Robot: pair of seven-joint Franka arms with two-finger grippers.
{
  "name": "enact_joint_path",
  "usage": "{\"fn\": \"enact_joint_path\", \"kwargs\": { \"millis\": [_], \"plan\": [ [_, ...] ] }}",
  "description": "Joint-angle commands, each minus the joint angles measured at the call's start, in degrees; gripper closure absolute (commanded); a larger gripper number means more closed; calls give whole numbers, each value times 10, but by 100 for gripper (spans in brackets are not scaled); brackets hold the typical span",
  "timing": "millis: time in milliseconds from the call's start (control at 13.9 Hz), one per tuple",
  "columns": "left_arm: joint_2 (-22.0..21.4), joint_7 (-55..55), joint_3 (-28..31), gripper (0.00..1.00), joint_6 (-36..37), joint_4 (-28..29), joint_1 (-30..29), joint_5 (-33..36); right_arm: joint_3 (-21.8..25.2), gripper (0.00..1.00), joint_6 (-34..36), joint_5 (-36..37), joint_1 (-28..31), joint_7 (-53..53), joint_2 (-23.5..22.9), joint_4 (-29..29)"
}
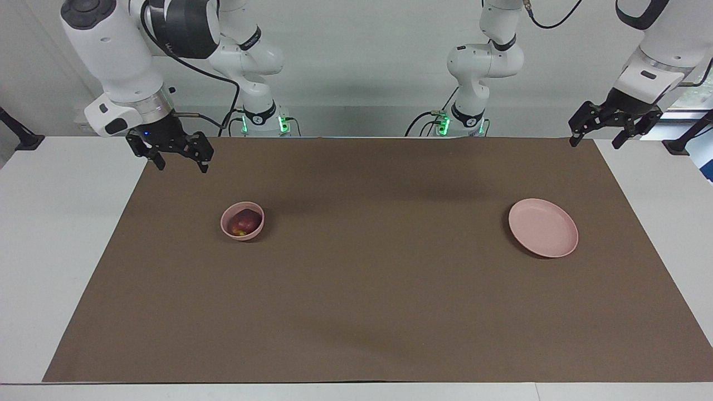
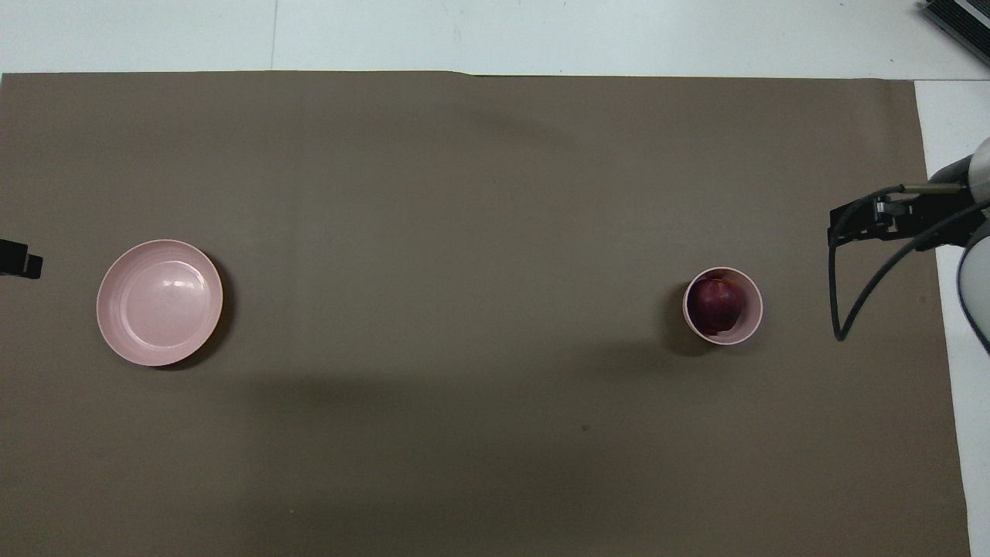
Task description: Move apple from plate to bowl
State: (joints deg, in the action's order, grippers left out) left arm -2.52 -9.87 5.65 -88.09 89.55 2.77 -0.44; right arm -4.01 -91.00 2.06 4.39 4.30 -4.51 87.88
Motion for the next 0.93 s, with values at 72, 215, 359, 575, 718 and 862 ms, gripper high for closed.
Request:
{"fn": "enact_joint_path", "kwargs": {
  "millis": [72, 215, 359, 575, 718, 862],
  "plan": [
    [-15, 6, 1, 0, 0, 8, 6, 4, -2, 0, 14, 0, 7, -1, 3, -6],
    [-15, 6, 2, 0, 2, 9, 5, 4, 33, 0, 23, -1, -26, -2, 11, -8],
    [-15, 8, 1, 0, 3, 9, 7, 4, 45, 0, 27, -3, -35, -2, 17, -10],
    [-17, 8, -4, 0, 20, 9, 7, 4, 45, 0, 49, -11, -31, -2, 17, -11],
    [-18, 9, -4, 0, 25, 9, 7, 4, 44, 0, 56, -10, -31, -3, 20, -11],
    [-18, 9, -4, 0, 26, 10, 7, 4, 44, 0, 50, -10, -32, -16, 31, -9]
  ]
}}
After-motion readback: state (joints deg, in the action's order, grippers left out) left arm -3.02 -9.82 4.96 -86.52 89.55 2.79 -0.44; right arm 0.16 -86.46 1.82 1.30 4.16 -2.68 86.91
